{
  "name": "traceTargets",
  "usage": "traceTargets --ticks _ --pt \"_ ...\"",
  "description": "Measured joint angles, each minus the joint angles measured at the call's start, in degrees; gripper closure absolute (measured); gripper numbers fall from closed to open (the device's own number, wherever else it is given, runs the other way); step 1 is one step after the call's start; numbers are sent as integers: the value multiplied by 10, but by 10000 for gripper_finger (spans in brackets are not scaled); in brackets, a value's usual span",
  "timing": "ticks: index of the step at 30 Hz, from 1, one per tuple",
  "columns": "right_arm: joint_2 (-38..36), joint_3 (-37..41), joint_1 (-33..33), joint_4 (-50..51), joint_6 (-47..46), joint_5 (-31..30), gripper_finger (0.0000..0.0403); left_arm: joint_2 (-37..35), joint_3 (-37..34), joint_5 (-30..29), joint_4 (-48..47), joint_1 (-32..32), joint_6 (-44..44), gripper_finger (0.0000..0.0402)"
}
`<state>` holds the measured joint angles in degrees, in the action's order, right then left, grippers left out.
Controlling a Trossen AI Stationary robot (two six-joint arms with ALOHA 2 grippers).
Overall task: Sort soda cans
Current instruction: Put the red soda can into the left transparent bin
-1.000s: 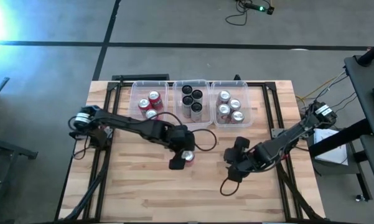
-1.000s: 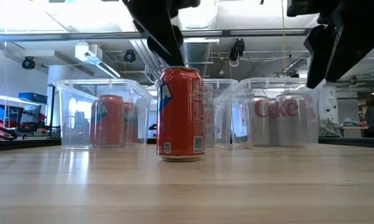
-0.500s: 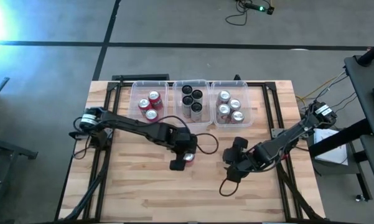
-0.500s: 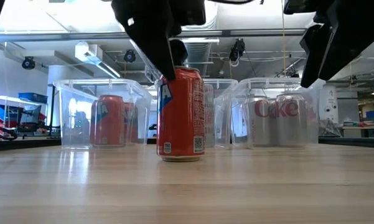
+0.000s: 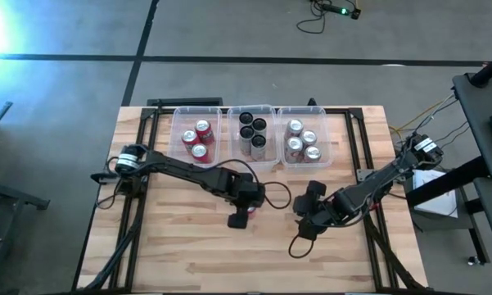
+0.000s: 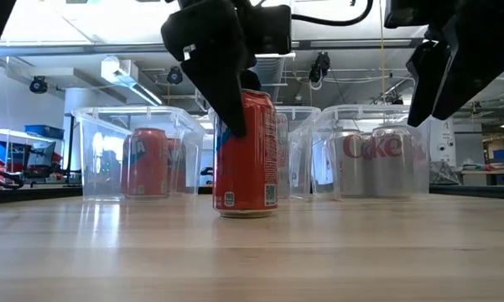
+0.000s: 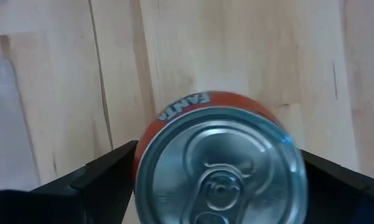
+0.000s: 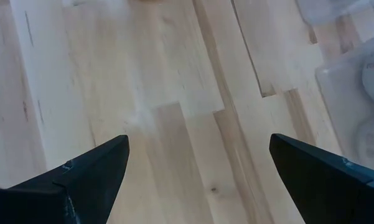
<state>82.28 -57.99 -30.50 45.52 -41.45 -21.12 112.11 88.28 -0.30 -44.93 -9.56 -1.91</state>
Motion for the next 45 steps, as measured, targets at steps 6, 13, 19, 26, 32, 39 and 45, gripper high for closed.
traceTargets --ticks 6,13,19,26,32,39,45 --pt "0 1 0 -6 5 0 19 0 2 0 0 0 -1 71" --pt "0 1 0 -15 24 -11 19 0 2 0 4 -2 -1 72" --pt "0 1 0 -15 32 -15 19 0 2 3 6 -2 -1 72" --pt "0 1 0 -16 32 -15 19 0 2 4 14 -2 -1 82" --pt "0 1 0 -18 31 -15 19 0 2 4 13 -2 -4 119" --pt "0 1 0 -22 30 -15 19 -19 0 4 -4 -2 -4 119" --pt "0 1 0 -23 32 -15 19 -109 16 8 -61 -1 -6 119"
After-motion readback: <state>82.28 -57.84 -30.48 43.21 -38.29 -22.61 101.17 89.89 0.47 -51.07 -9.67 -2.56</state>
